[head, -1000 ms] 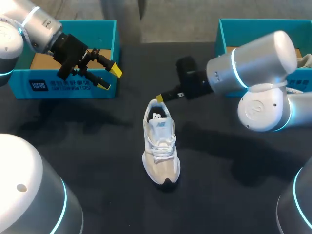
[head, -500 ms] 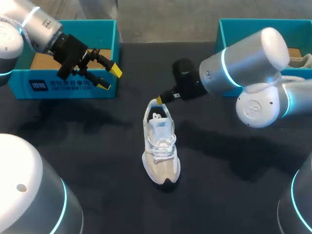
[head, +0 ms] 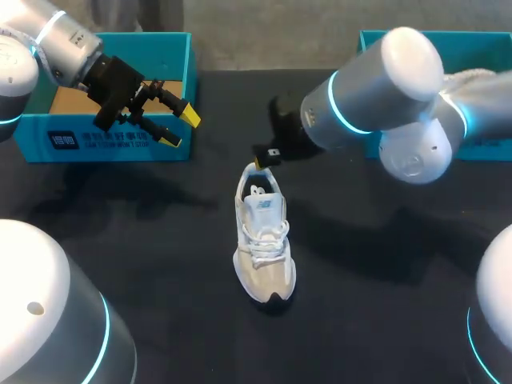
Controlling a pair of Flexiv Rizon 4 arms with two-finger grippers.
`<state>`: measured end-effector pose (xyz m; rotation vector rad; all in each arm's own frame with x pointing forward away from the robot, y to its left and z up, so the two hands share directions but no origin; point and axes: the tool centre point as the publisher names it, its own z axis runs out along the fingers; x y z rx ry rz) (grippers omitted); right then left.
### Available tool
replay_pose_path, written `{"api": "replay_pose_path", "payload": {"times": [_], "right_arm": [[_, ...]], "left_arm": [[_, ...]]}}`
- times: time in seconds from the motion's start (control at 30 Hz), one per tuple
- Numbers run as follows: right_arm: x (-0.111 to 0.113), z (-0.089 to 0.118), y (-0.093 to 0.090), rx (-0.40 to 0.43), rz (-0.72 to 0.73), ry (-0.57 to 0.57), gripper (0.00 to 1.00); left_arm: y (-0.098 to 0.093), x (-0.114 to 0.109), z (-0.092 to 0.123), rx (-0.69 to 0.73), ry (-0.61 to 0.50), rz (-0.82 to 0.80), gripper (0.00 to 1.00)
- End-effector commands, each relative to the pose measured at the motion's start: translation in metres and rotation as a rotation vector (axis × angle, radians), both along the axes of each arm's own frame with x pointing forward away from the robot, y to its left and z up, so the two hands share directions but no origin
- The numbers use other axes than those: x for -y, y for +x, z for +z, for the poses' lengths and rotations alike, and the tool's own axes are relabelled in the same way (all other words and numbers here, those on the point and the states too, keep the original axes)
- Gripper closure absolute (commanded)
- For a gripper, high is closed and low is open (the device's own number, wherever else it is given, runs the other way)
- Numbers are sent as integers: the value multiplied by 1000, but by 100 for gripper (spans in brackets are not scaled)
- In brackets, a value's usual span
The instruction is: Take the shoe out of the shoebox, open the shoe tongue, remove and reinsert the insole, then place the shoe into the shoebox
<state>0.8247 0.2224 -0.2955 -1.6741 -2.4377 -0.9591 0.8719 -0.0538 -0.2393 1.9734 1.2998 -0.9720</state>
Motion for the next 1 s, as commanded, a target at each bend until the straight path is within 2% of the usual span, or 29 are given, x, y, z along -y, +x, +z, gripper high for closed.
{"api": "replay_pose_path", "payload": {"times": [0.03,0.3,0.67,0.87,1.0], "right_arm": [[-3,2,-3,51,-101,-178,100],[0,-9,-8,7,-298,-193,100],[-5,-19,-15,-37,-296,-197,100],[-7,-24,-18,-78,-278,-225,100],[-6,-28,-20,-94,-273,-237,100]], "left_arm": [[0,0,0,1,1,-2,0],[0,0,0,1,1,-2,0],[2,-5,3,-6,16,-25,0],[16,-23,19,-26,1,-58,0],[27,-37,26,-21,42,-63,0]]}}
